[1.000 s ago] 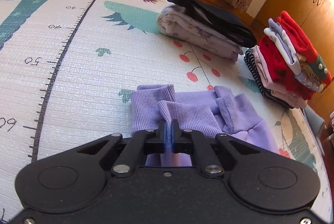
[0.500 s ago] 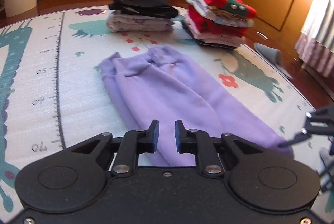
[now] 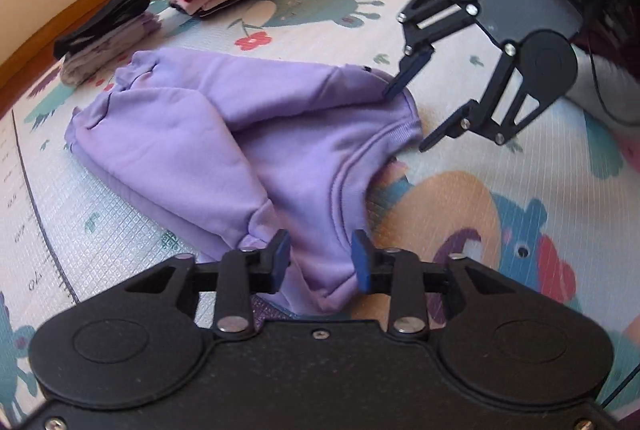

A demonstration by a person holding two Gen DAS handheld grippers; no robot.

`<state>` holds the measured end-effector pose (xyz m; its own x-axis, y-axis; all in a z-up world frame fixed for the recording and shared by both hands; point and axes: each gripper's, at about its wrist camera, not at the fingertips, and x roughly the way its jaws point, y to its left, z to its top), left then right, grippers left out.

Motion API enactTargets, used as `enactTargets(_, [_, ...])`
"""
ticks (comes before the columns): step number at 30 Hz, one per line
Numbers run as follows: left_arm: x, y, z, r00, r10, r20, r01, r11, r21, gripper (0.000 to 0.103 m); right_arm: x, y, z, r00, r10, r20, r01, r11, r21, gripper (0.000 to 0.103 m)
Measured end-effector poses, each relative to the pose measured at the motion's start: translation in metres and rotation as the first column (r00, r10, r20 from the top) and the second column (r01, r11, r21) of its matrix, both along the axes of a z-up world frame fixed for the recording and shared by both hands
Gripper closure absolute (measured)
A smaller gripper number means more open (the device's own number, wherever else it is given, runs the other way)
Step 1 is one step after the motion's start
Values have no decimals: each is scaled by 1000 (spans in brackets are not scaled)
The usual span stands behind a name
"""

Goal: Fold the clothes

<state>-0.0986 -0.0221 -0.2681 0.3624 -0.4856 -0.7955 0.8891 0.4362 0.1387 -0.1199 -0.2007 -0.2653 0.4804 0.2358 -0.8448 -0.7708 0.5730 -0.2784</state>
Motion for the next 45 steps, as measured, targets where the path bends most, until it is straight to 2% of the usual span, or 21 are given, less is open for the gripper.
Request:
enactTargets(4, [-22,-10,-19,995,-73,71,67,994,81,54,-16,16,-24,995,102,-8,-103,987,-122,56])
enactTargets(6, [-34,-17,-28,983,-126,130,109,985,133,54,-15,17,-26,996,92,-5,-92,988,-121,56])
enactTargets(9, [-48,-23,-40,946,-245,211,193,951,240,55,-12,16,-25,996,91,-5,-91,989,-119,56])
enactTargets(12, [-58,-24,-42,894,-355,272,260,908,327,54,-11,12,-22,991,134,0,-132,980,-148,56])
enactTargets(16, [-62,-24,-46,848,-430,310,289,866,409,55,-17,5,-23,972,235,13,-225,944,-242,57])
enactTargets(20, [-63,-23,-49,823,-458,335,286,845,453,55,-26,-2,-30,939,345,3,-323,882,-344,61])
enactTargets(23, [-61,-21,-50,821,-454,346,271,843,464,55,-36,-4,-38,889,457,23,-407,813,-415,62])
enactTargets(26, [-60,-21,-53,811,-453,370,243,836,492,55,-41,-5,-43,840,540,55,-459,762,-457,62])
enactTargets(28, [-62,-22,-55,804,-461,376,244,832,498,55,-40,-4,-45,812,579,74,-484,738,-470,62])
enactTargets(30, [-64,-24,-57,795,-464,391,235,830,506,55,-38,-4,-45,799,596,77,-501,731,-462,61])
enactTargets(33, [-67,-25,-59,795,-445,413,208,838,505,55,-33,-7,-43,795,602,70,-518,735,-438,61])
enactTargets(34, [-68,-26,-59,796,-438,418,199,841,503,57,-31,-8,-42,803,593,57,-520,745,-419,65])
enactTargets(36, [-71,-26,-60,797,-431,423,193,846,497,65,-24,-8,-39,828,560,17,-515,773,-370,86])
enactTargets(39, [-73,-26,-62,789,-430,439,190,851,490,66,-16,-9,-30,870,494,8,-469,832,-296,88])
enactTargets(42, [-69,-25,-59,806,-401,436,180,866,466,66,-12,-11,-15,901,433,28,-417,881,-226,90])
enactTargets(45, [-67,-25,-53,840,-366,402,183,887,424,65,-5,-16,-2,927,375,20,-366,914,-173,91])
